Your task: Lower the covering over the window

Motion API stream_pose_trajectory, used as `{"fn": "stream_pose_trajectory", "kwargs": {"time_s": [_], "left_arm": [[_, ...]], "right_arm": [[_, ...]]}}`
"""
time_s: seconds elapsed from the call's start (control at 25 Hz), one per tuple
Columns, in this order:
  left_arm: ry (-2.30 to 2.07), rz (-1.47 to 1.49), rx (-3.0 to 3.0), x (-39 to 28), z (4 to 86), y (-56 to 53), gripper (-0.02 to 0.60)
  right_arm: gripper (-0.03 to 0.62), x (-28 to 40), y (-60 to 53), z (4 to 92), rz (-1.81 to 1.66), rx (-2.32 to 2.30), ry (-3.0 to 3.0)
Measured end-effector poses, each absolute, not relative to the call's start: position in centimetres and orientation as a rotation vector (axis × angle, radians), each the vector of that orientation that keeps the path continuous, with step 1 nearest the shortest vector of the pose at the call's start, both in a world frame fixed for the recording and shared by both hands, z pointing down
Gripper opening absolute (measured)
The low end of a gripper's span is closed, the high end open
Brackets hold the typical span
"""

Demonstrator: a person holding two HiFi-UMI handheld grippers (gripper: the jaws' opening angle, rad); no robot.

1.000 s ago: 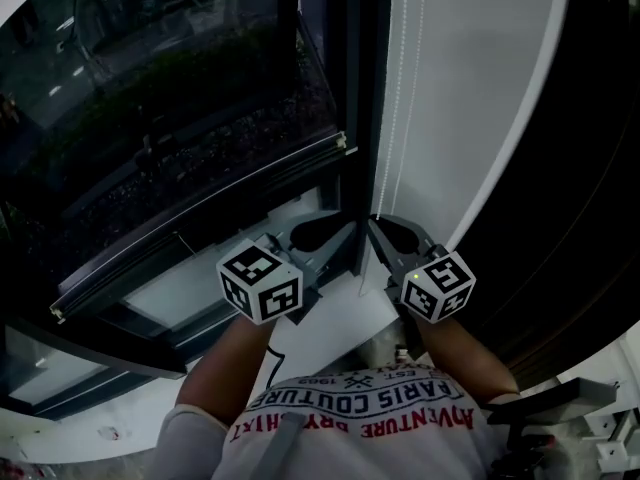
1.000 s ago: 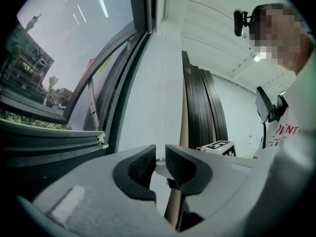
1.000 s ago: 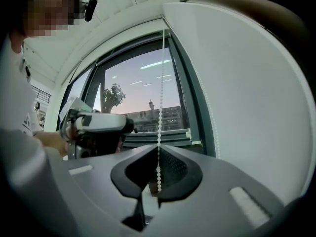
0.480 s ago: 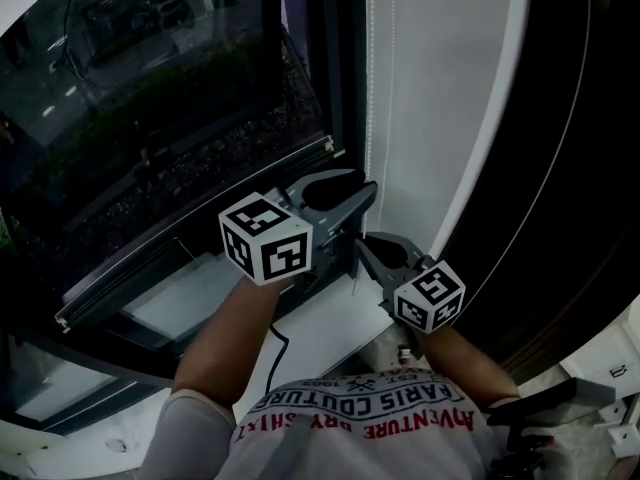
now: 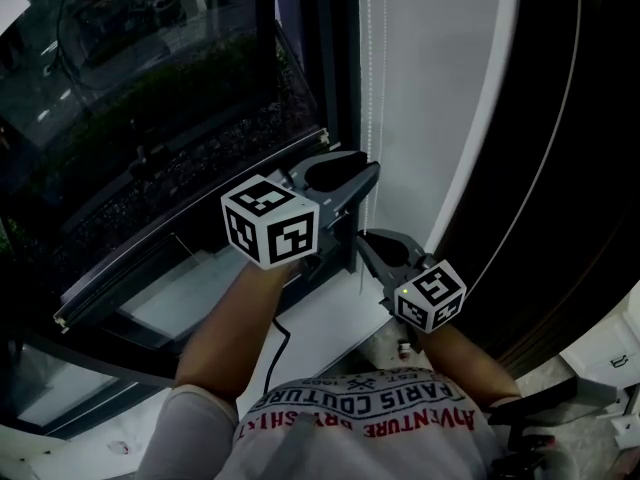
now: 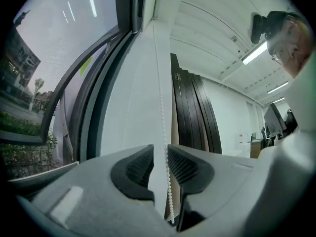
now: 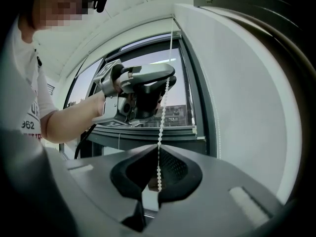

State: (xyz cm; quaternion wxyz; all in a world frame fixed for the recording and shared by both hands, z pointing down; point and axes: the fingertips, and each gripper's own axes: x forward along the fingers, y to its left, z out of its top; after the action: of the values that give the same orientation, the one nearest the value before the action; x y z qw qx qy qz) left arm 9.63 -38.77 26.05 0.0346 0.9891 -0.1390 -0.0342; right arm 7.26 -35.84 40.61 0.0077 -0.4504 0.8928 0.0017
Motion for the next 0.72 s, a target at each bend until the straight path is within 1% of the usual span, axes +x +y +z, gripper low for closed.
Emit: {"fn": "stream_pose_trajectory", "kwargs": {"time_s": [0.08, 0.28, 0.36, 0.72], "left_arm": [[-0.422, -0.091, 3.046, 9.79, 26.14, -38.61, 0.060], [-0.387, -0.063, 3.053, 9.96, 26.55, -38.13, 0.058], [-0.386, -0.052, 3.056, 10.09, 26.56, -37.97, 0.023], [-0.387, -0.041, 3.082, 9.97, 27.03, -37.82, 0.012]], "right_arm": [[0.011, 7.40, -35.85, 40.63, 0.004, -1.415, 2.783], [0.011, 7.21, -35.72, 40.72, 0.037, -1.435, 2.790], [0.011, 7.24, -35.76, 40.69, 0.020, -1.428, 2.787], [0.009, 7.39, -36.22, 41.35, -0.003, -1.433, 2.754]]}}
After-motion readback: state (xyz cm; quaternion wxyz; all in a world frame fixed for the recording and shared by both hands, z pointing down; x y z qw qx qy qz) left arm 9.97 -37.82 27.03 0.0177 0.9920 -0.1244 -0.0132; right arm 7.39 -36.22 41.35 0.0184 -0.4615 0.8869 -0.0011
